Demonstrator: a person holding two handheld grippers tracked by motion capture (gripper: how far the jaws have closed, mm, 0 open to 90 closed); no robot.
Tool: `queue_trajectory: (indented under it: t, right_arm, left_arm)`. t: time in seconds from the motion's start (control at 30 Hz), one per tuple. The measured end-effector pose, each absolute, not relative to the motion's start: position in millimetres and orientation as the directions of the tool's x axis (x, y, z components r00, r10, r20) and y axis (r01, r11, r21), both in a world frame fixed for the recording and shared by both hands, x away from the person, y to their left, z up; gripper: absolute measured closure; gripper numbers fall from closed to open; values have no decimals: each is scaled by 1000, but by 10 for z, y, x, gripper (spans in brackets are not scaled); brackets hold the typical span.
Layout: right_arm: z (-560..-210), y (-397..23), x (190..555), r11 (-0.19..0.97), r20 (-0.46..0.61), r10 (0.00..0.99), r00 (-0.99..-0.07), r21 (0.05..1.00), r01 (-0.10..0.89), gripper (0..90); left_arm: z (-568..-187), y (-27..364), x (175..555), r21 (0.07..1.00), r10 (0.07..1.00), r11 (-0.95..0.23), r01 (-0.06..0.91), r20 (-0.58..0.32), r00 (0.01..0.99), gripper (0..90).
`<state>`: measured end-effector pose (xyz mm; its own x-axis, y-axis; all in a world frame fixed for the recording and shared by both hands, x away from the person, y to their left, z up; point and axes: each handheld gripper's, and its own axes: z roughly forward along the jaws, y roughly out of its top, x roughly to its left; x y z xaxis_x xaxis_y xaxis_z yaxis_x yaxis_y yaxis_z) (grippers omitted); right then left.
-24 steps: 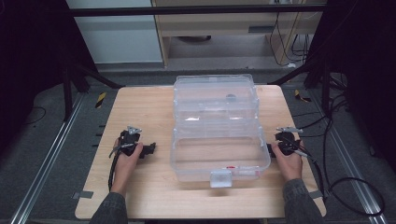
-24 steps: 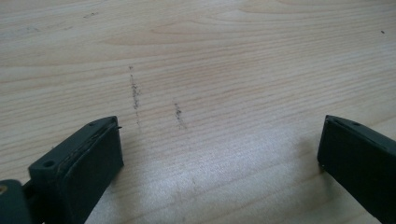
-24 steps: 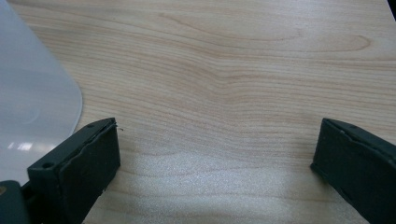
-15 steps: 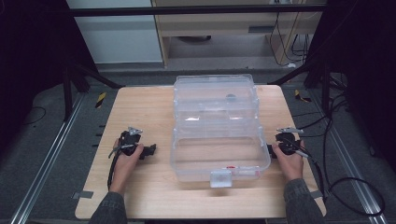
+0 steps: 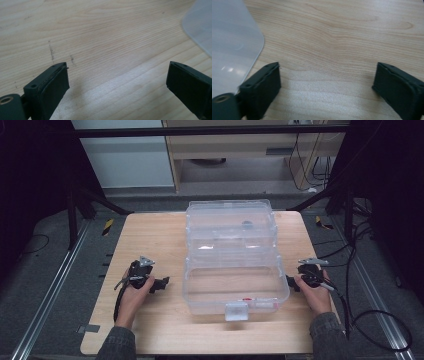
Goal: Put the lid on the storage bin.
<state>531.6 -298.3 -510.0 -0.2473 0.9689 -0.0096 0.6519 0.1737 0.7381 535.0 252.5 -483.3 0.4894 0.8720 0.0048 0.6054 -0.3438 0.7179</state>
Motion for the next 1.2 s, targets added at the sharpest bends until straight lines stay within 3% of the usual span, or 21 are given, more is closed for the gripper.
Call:
queue_trajectory:
  t: [0.13, 0.37, 0.47, 0.63, 0.97, 1.17, 1.2]
  right_arm:
    - [-4983, -3006, 5233, 251, -100, 958, -267, 741, 623, 145]
    - [-4654, -3010, 5084, 274, -131, 952, -277, 768, 579, 161]
    - [-4419, -3010, 4925, 343, -180, 927, -329, 761, 551, 153]
    - [-4094, -3022, 4840, 442, -228, 878, -420, 722, 532, 175]
    - [-3484, -2811, 5022, 629, -344, 751, -564, 633, 452, 229]
    - [-3163, -2535, 5271, 736, -386, 631, -673, 573, 361, 320]
    - [-3074, -2434, 5351, 760, -396, 598, -697, 558, 334, 372]
  left_arm:
    - [-4656, 2438, 5254, 748, 850, -365, 554, 24, 527, 40]
    - [-4375, 2306, 5088, 762, 807, -435, 480, 93, 583, 40]
    - [-4204, 2238, 4983, 747, 764, -506, 430, 158, 626, 39]
    - [-4087, 2172, 4885, 726, 719, -555, 406, 174, 673, 34]
    - [-3768, 1951, 4735, 730, 598, -621, 285, 206, 774, 39]
    - [-3635, 1723, 4658, 703, 517, -672, 233, 220, 828, 40]
    - [-3611, 1661, 4642, 701, 490, -679, 216, 214, 845, 42]
